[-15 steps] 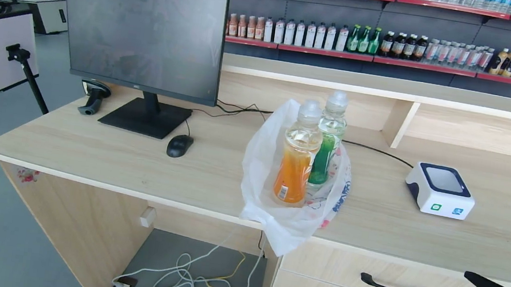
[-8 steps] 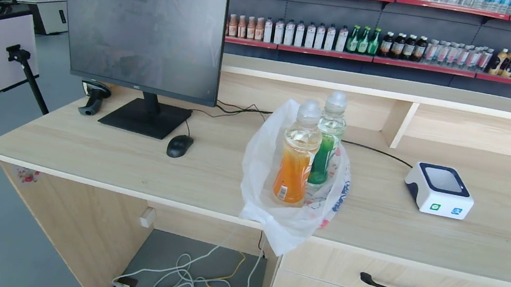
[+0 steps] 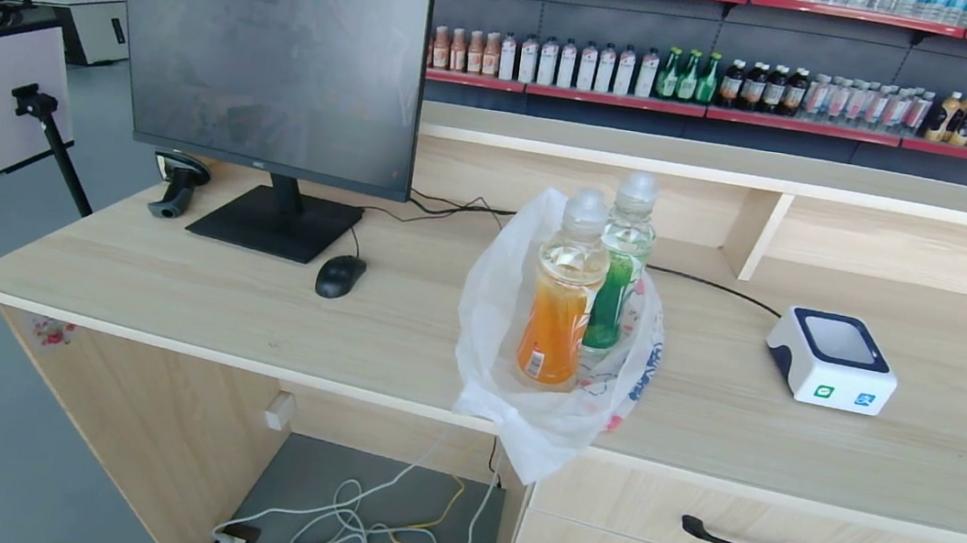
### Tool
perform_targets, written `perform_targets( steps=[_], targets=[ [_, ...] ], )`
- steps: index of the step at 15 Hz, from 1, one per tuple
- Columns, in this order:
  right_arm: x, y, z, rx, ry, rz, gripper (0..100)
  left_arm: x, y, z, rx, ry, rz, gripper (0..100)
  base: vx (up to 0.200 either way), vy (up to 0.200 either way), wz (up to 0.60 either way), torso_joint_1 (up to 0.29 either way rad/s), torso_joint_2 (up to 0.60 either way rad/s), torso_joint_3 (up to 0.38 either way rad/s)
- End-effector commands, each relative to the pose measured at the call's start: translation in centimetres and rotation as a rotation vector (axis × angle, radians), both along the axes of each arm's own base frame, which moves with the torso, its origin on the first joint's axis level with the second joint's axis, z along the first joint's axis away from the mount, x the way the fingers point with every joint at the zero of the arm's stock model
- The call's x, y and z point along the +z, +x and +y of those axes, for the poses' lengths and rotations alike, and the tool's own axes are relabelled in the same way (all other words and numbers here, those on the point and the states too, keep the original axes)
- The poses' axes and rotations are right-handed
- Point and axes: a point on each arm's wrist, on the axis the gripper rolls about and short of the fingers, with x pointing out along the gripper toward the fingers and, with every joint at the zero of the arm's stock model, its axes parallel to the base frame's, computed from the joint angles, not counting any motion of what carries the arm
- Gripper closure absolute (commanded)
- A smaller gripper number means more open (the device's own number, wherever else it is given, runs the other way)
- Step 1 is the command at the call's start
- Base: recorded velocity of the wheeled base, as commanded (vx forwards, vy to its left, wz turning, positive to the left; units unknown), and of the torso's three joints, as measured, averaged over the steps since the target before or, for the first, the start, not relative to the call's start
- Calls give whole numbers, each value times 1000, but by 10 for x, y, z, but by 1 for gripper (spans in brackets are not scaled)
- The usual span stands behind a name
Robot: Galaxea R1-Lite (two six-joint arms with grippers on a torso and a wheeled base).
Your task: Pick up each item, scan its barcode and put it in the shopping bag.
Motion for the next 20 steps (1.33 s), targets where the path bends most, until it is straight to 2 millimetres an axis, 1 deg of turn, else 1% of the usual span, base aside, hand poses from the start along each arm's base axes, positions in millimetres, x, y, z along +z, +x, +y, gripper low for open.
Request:
perform_targets(
  steps=[1,4,6,7,10,13,16,20],
  targets=[
    [0,-1,1,-144,-8,-9,0,0,0,0,1,0,0,0,0,0,0,0,0,0],
    [-1,-6,2,-214,0,-75,0,0,0,0,1,1,0,0,0,0,0,0,0,0],
    [-2,-9,2,-212,2,-108,0,0,0,0,1,1,0,0,0,0,0,0,0,0],
    [-3,-13,3,-235,5,-168,0,0,0,0,1,0,1,0,0,0,0,0,0,0],
    [-3,-13,2,-240,35,-165,0,0,0,0,1,0,0,0,0,0,0,0,0,0],
    [-3,-13,3,-235,12,-167,0,0,0,0,1,3,0,0,0,0,0,0,0,0],
    [-3,-13,3,-240,55,-163,0,0,0,0,-1,3,0,0,0,0,-600,2,1,-1],
    [-3,-13,3,-239,41,-166,0,0,0,0,-1,6,1,0,0,0,-600,6,5,0]
  ],
)
